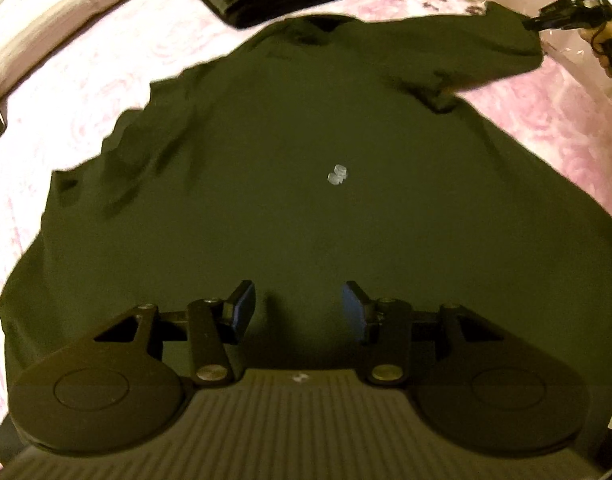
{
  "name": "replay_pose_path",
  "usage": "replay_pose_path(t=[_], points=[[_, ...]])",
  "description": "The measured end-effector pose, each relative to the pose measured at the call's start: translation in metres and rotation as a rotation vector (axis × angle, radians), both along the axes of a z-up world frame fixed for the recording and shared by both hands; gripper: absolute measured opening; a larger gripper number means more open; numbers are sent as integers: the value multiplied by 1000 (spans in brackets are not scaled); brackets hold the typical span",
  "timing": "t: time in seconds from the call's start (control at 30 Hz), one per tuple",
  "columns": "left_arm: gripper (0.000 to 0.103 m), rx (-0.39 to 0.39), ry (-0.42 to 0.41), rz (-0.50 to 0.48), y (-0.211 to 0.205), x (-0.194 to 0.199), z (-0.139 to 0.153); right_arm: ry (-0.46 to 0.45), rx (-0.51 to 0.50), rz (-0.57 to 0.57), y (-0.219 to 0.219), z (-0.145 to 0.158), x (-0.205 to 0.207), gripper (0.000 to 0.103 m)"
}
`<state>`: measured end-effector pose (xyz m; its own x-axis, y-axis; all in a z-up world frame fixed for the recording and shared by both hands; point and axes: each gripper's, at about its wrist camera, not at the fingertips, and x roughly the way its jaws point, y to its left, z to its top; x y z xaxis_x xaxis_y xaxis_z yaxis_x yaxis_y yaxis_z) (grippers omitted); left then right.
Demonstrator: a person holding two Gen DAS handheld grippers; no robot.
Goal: Fold clothes
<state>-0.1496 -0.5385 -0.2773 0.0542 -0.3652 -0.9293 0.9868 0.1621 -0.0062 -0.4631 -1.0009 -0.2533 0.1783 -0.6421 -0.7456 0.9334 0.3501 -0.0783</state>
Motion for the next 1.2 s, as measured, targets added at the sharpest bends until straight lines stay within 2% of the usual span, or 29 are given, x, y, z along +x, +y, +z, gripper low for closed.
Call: replay_pose_path(t=[0.07, 0.1, 0.13, 0.17, 0.27, 0.33, 0.43, 0.57, 0.67, 0.77, 0.93, 1.07, 1.2], points=[[43, -13, -2, 7, -4, 1, 6, 8, 22, -74, 11, -1, -20, 14], [43, -20, -2, 11, -6, 2, 9, 30, 50, -92, 16, -7, -27, 29], [43, -27, 2, 15, -8, 3, 11, 53, 69, -103, 19, -13, -32, 35], [43, -31, 4, 17, -9, 4, 13, 68, 82, -117, 22, -17, -37, 49], [43, -38, -8, 11, -11, 3, 19, 18, 105, -162, 33, -17, -46, 51], [44, -43, -14, 18, -7, 2, 24, -7, 121, -104, 49, -16, -40, 51], [45, -30, -27, 43, 4, 1, 30, 12, 240, -69, 67, -23, -31, 51], [45, -12, -43, 113, 35, 6, 43, 14, 239, -93, 103, -9, -24, 52], [45, 4, -61, 189, 75, 13, 54, -9, 239, 20, 145, 9, -2, 52], [45, 34, -81, 271, 124, 24, 64, -41, 273, 135, 188, 18, 30, 64], [49, 73, -126, 416, 223, 48, 77, -102, 347, 348, 282, 25, 105, 64], [53, 105, -157, 514, 309, 74, 81, -157, 398, 474, 367, 29, 164, 64], [54, 142, -160, 569, 398, 108, 69, -175, 374, 586, 459, 40, 206, 65]])
